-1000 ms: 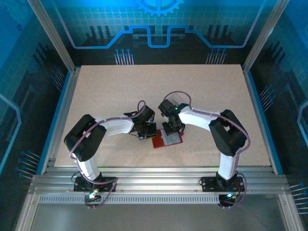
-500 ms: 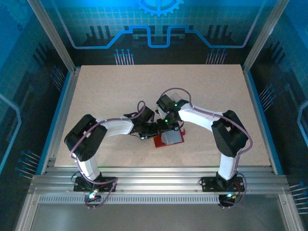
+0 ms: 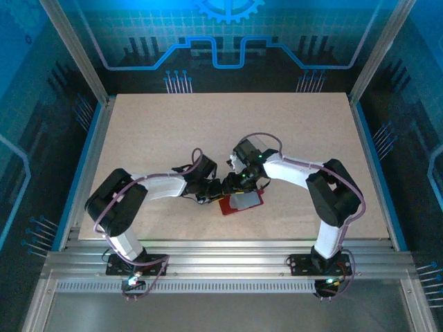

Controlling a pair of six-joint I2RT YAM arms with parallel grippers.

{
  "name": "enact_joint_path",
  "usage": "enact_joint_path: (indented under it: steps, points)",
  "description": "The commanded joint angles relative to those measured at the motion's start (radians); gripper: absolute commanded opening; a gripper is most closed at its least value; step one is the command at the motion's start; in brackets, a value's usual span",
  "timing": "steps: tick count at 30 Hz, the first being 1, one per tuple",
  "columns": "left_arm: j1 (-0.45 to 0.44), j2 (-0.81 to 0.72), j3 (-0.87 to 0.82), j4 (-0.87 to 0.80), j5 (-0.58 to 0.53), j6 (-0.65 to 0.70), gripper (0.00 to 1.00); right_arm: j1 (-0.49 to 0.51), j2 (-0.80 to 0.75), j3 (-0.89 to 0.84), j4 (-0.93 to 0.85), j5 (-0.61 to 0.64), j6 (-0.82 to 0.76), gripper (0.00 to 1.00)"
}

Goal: Put the credit cards into the card holder

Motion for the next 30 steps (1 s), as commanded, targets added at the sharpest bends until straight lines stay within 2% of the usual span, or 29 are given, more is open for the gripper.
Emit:
enact_joint_path:
  steps: [1, 6, 11, 15, 26, 29, 30]
  points:
    - [0.022, -0.076, -0.014, 0.010, 0.080, -0.032, 0.16, -0.004, -0.034, -0.005, 0.059, -0.091, 0.020, 0.49]
    - [0.055, -0.140, -0.048, 0.022, 0.130, -0.053, 0.21, -0.004, -0.013, 0.012, 0.059, -0.106, 0.024, 0.49]
    - [0.087, -0.201, -0.090, -0.012, 0.116, -0.056, 0.23, 0.005, 0.009, 0.013, 0.084, -0.139, 0.037, 0.49]
    - [0.112, -0.249, -0.121, -0.035, 0.106, -0.046, 0.30, 0.030, 0.028, 0.040, 0.081, -0.146, 0.032, 0.50]
    - [0.111, -0.324, -0.111, -0.127, 0.053, 0.016, 0.49, 0.028, -0.044, 0.201, -0.111, -0.057, -0.067, 0.56]
    - [0.092, -0.323, -0.108, -0.134, 0.049, 0.030, 0.52, -0.006, -0.087, 0.184, -0.148, -0.003, -0.087, 0.51]
    - [0.078, -0.318, -0.100, -0.138, 0.045, 0.039, 0.53, -0.026, -0.101, 0.167, -0.147, 0.001, -0.089, 0.46]
